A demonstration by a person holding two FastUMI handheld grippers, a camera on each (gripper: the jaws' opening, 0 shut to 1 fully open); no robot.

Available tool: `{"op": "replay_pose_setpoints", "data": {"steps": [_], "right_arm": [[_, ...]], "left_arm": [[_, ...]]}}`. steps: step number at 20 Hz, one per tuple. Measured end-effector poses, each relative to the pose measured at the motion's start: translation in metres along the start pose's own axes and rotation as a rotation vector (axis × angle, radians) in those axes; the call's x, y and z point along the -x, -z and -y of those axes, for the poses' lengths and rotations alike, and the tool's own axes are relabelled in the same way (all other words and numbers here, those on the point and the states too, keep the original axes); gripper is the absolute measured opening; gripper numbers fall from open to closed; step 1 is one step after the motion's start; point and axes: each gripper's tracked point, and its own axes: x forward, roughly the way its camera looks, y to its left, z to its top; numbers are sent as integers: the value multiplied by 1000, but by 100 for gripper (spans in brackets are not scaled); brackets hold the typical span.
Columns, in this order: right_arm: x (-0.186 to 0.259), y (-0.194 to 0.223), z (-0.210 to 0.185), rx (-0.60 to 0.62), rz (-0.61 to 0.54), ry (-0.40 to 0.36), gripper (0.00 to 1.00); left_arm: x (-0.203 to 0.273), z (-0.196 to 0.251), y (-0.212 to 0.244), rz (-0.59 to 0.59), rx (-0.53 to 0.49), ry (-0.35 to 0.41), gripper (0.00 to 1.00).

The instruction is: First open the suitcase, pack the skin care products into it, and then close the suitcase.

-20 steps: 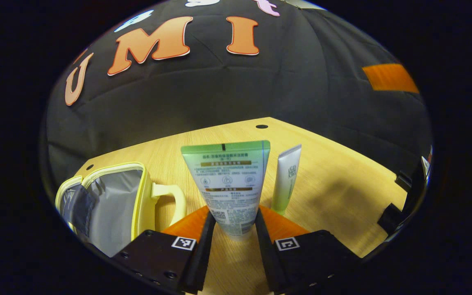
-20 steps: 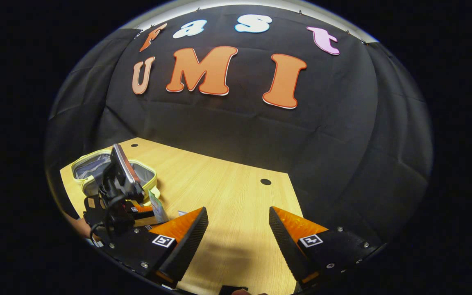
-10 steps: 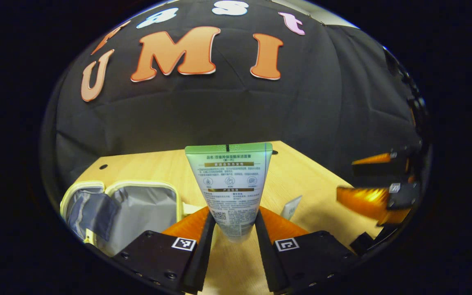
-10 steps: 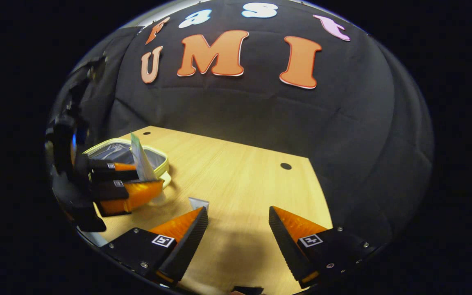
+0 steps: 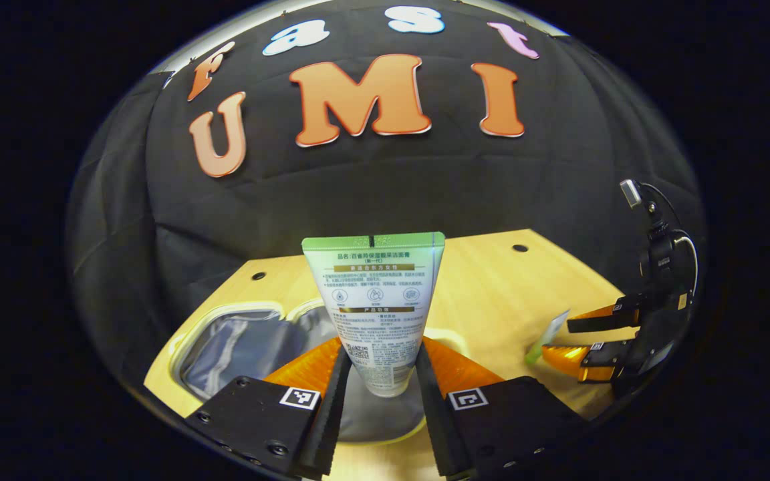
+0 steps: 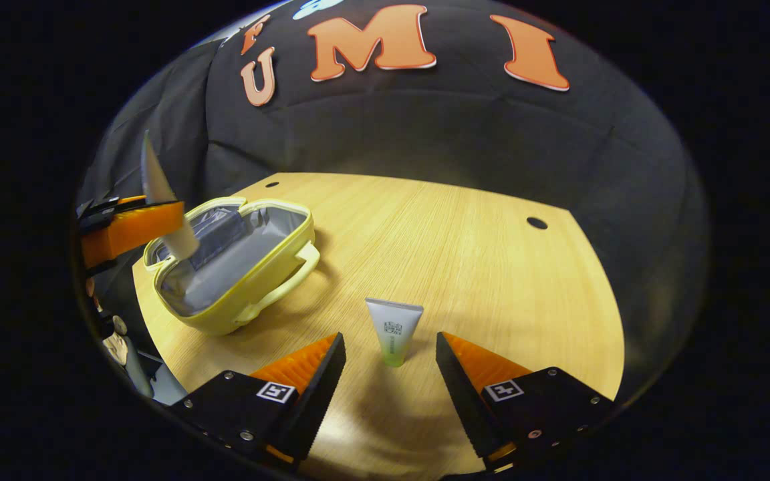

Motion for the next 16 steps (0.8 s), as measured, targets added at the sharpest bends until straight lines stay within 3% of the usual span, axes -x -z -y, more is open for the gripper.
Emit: {"op": "replay_pose_setpoints", "data": {"steps": [2,3,4,5,8,10,13,14,16], "right_arm": [[-13,8,1,-22,-32,-5,83],[-19,11,0,-29,-43,-10,71],[-24,12,0,-26,-51,-13,73],[-29,15,2,-20,-55,-4,68],[-37,20,-3,-32,-80,-8,51],[-38,22,-6,-47,-87,-5,47],[-38,23,-14,-41,-102,-19,34],[-36,21,-17,-41,-104,-18,39],[-30,13,-24,-54,-98,-8,39]], "left_arm": [[7,-17,4,-15,8,-47,55],[11,-24,7,-20,10,-68,55],[15,-30,11,-29,16,-83,55],[16,-34,13,-39,21,-91,55],[10,-42,21,-67,14,-98,55],[4,-47,26,-81,12,-94,55],[-8,-57,29,-88,12,-78,55],[-12,-60,33,-95,12,-68,55],[-23,-66,40,-112,8,-36,55]]}}
